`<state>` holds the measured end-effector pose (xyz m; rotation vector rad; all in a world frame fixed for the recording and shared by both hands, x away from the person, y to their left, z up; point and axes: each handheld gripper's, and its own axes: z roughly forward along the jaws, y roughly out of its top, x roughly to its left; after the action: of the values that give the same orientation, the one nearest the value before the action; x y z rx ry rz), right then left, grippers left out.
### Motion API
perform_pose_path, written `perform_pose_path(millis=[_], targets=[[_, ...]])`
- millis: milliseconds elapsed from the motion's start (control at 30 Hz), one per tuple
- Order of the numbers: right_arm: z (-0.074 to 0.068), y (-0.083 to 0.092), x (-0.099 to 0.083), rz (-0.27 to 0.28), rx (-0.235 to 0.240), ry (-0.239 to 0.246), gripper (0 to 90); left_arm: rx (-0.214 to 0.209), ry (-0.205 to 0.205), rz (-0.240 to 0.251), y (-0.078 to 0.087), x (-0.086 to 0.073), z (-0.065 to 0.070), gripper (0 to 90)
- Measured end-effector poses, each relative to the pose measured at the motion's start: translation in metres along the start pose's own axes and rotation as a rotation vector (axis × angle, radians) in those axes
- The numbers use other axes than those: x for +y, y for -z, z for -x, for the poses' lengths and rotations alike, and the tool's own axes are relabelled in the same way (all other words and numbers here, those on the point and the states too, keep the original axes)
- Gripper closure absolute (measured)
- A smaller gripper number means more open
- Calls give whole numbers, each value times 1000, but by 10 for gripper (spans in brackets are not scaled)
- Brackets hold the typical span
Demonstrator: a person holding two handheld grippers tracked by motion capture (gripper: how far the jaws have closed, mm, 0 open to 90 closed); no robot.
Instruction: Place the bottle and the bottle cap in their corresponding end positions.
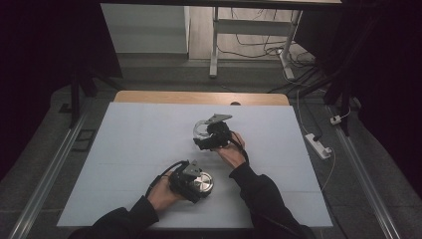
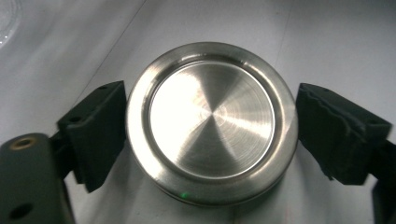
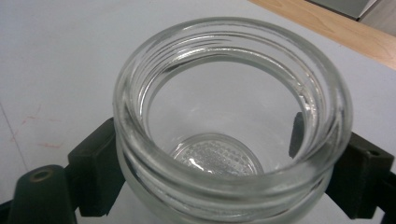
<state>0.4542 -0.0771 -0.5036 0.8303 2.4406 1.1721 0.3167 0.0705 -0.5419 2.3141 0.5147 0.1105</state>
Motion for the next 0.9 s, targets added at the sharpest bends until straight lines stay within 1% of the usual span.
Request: perform_pose_path(millis=[33, 100, 200, 233, 400, 533, 667, 900], targets=[[0, 0, 0, -2, 8, -5, 101, -9, 7, 9, 1, 0, 0, 107], [0, 0, 0, -6, 22, -13, 75, -13, 16, 22, 3, 1, -1, 99], [0, -1, 0, -12, 32, -10, 42, -21, 35, 48, 7, 1, -2, 87], [0, -1, 0, -15, 37, -7, 32, -17, 40, 52, 8, 1, -2, 83], [2, 3, 1, -5, 62, -29, 15, -37, 68, 88, 15, 0, -3, 58], [4, 9, 2, 13, 72, -40, 7, -39, 82, 100, 20, -2, -4, 45], [5, 14, 2, 22, 68, -43, 2, -37, 83, 100, 24, -4, -4, 37], [6, 23, 3, 41, 96, -51, 0, -50, 103, 127, 33, -8, -6, 26]])
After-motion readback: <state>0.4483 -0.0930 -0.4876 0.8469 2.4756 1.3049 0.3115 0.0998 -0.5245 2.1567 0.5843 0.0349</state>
